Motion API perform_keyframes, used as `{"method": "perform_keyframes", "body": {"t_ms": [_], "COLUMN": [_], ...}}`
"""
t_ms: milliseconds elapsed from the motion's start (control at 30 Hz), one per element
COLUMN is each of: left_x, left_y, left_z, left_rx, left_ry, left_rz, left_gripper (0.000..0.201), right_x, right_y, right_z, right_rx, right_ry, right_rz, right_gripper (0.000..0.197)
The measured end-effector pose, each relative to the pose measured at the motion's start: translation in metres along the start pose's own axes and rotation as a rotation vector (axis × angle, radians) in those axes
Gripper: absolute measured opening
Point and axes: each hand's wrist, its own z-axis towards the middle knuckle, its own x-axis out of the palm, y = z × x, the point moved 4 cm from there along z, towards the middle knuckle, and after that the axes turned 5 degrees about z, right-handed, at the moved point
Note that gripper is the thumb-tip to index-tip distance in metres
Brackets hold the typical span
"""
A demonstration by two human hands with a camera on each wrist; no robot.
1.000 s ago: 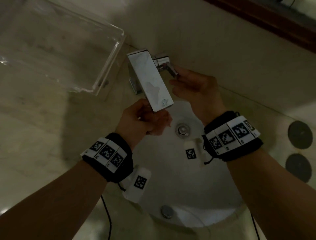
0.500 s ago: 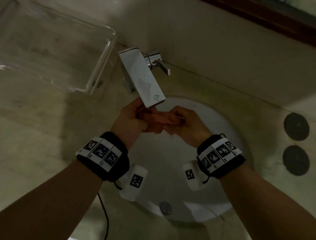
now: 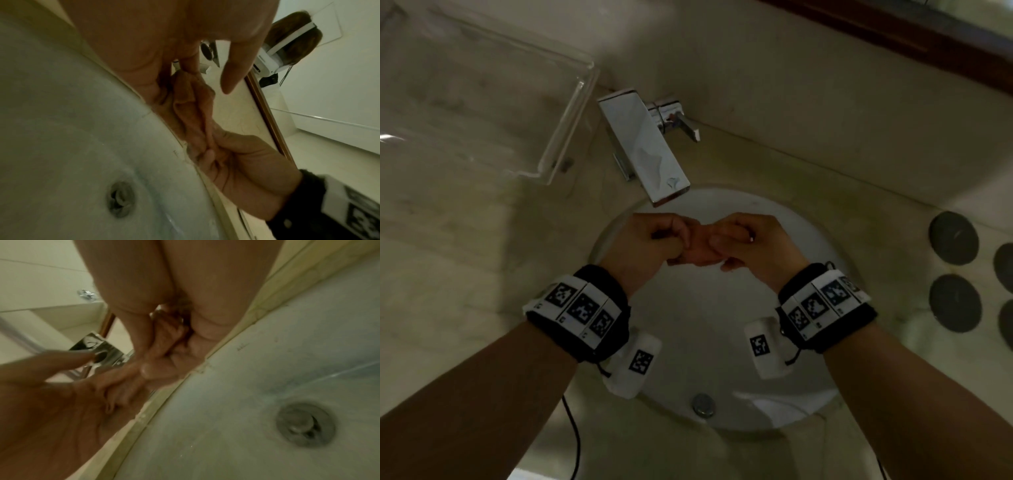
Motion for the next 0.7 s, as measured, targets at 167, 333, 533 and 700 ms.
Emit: {"method": "perform_keyframes", "body": {"t_ms": [167,333,533,700], "left_x": [0.006,0.012,0.028,0.042], "left_y": [-0.007,-0.002,-0.001,-0.012], "left_z": [-0.007,-0.007,-0.008,-0.014], "left_rx": [0.046,-0.069,-0.258,-0.303], "left_ry": [-0.067,-0.061,-0.114,-0.003], "left_rz": [0.229,0.425,0.121,-0.312], "left_gripper": [0.020,0.015,0.021,0.028], "right_x": [-0.002,-0.006,0.005,0.008], "right_y": [0.006,0.014,0.019,0.013], "right_z": [-0.008,-0.014,-0.026,-0.033], "right_rx": [-0.168,-0.263,-0.507,-0.567], "right_ry": [-0.076,-0.284,-0.381,-0.202], "right_rz": [-0.062,-0.373,-0.495,-0.473], "right_gripper": [0.012,0.027,0.027,0.038]}}
